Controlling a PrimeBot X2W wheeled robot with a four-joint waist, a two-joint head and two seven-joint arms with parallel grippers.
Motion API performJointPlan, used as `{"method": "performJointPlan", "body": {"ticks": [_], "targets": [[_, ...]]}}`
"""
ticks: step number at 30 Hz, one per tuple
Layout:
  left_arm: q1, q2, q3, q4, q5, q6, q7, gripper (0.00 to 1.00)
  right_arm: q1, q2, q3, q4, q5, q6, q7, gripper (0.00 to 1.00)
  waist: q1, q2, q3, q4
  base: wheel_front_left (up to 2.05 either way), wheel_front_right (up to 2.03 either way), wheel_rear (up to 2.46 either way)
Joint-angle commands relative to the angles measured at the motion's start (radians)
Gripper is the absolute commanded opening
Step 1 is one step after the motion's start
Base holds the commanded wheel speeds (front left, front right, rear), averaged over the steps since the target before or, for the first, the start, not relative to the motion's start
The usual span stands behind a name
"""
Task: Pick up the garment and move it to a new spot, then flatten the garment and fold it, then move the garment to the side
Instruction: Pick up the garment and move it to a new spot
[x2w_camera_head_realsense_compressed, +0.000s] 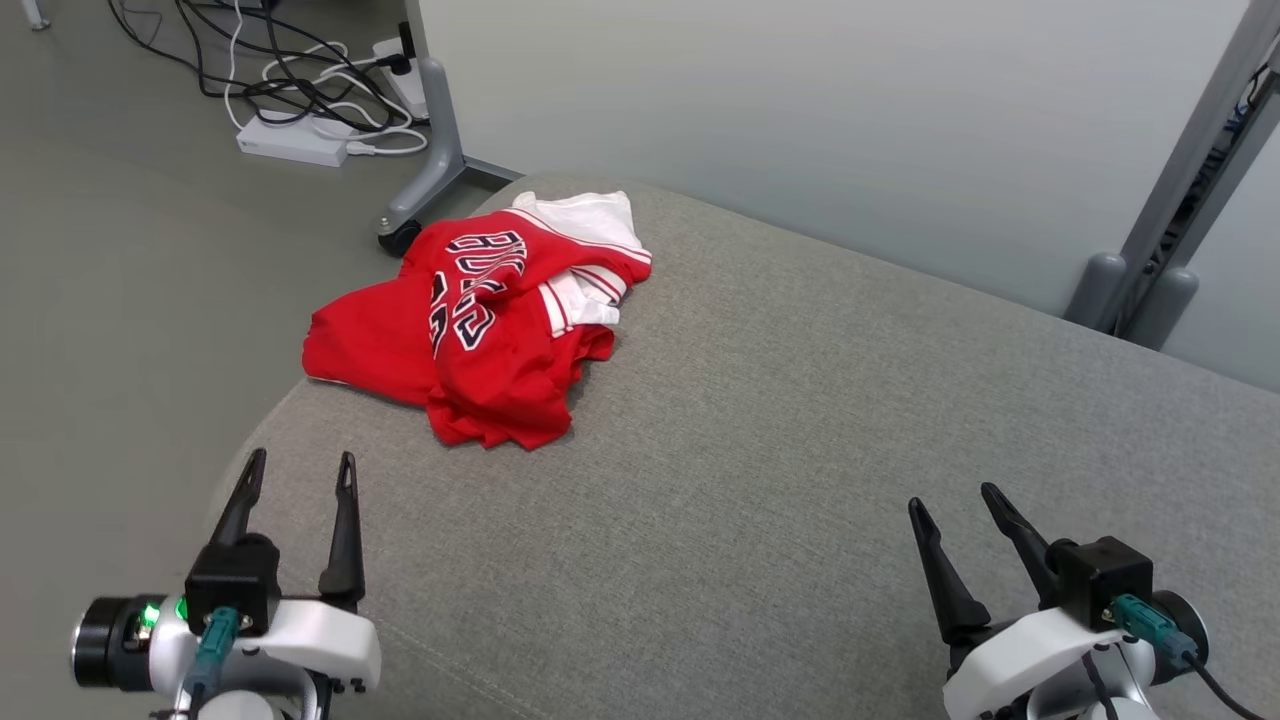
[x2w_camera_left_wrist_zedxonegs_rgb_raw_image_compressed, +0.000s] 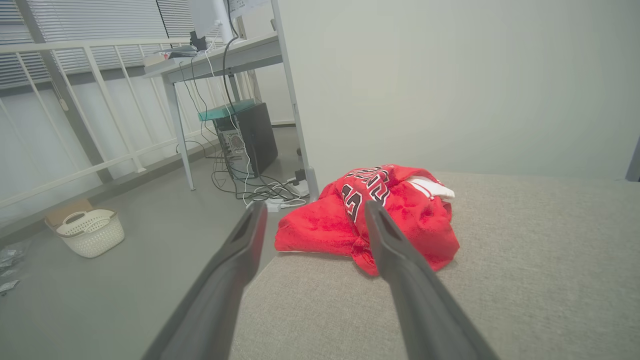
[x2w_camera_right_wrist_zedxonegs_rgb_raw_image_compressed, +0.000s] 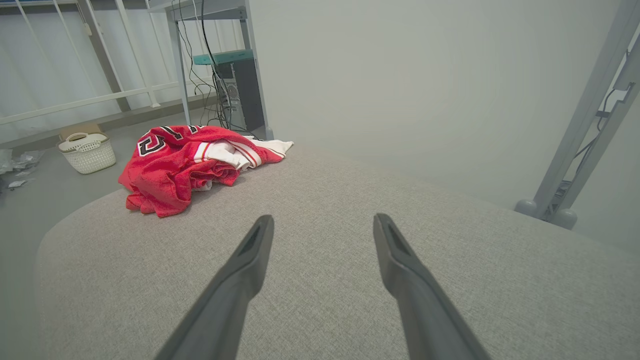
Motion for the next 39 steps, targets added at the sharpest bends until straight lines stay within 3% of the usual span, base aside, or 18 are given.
{"method": "performJointPlan", "body": {"ticks": [1,13,25,39], "targets": [[-0.04,0.008,0.0,-0.002,-0.005,-0.014,-0.006,1.0,-0.004,-0.007,0.0,-0.003,-0.005,0.0,0.005,1.0,0.0,0.0,0.008,-0.011,0.0,0.0,0.0],[-0.393,0.038,0.01,0.138,-0.064,-0.137,0.029,1.0,-0.067,-0.034,0.03,-0.033,-0.007,0.0,0.036,1.0,0.0,0.0,0.105,-0.14,0.0,0.0,0.0],[-0.77,0.11,0.056,0.529,-0.144,-0.268,0.098,1.0,-0.151,-0.076,0.059,-0.042,0.006,0.0,0.047,1.0,0.0,0.0,0.23,-0.315,0.0,0.0,0.0],[-0.979,0.202,0.002,0.903,-0.161,-0.327,0.321,1.0,-0.193,-0.091,0.076,-0.033,0.014,0.0,0.052,1.0,0.0,0.0,0.282,-0.444,0.0,0.0,0.0]]}}
